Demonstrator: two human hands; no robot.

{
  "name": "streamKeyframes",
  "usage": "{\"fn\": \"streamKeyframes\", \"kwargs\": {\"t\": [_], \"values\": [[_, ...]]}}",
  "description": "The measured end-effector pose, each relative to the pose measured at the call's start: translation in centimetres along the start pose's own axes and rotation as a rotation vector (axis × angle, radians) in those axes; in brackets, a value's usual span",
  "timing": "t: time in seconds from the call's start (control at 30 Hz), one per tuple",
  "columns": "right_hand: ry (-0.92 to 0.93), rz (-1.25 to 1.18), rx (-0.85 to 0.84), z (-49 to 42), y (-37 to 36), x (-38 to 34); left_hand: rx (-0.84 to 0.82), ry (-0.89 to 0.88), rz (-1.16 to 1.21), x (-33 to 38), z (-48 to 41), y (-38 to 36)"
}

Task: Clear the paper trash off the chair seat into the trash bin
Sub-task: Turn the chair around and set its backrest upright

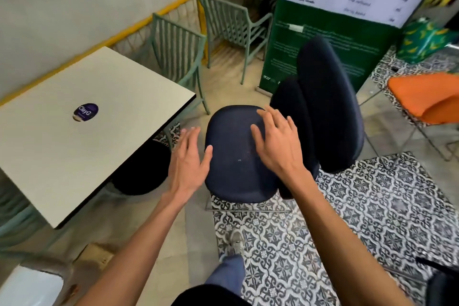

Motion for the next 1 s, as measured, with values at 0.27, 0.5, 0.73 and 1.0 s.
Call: {"fn": "streamKeyframes", "kwargs": {"t": [0.27, 0.5, 0.73, 1.0], "values": [[-0.042, 0.056, -0.003, -5.6, 2.8, 11.8, -0.085, -0.029, 0.135, 10.0, -6.0, -8.7], [-0.015, 0.115, 0.011, -11.7, 4.1, 21.4, -0.164, -0.037, 0.157, 19.6, -8.5, -14.4], [-0.075, 0.142, -0.145, -17.2, 1.4, 33.0, -0.149, -0.029, 0.217, 28.5, -9.0, -19.9], [-0.135, -0.267, -0.416, -20.0, -2.8, 40.1, -0.27, 0.1, 0.242, 37.4, -8.7, -28.9]]}}
Point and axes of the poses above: each hand's wrist, its own z-axis away from the middle knuckle, its own y-axis out of the back of the hand, x = y × z, the point moved 8 cm from there along -z, towards the middle knuckle, and after that the axes turned 5 degrees about y, right-handed, at the moved point
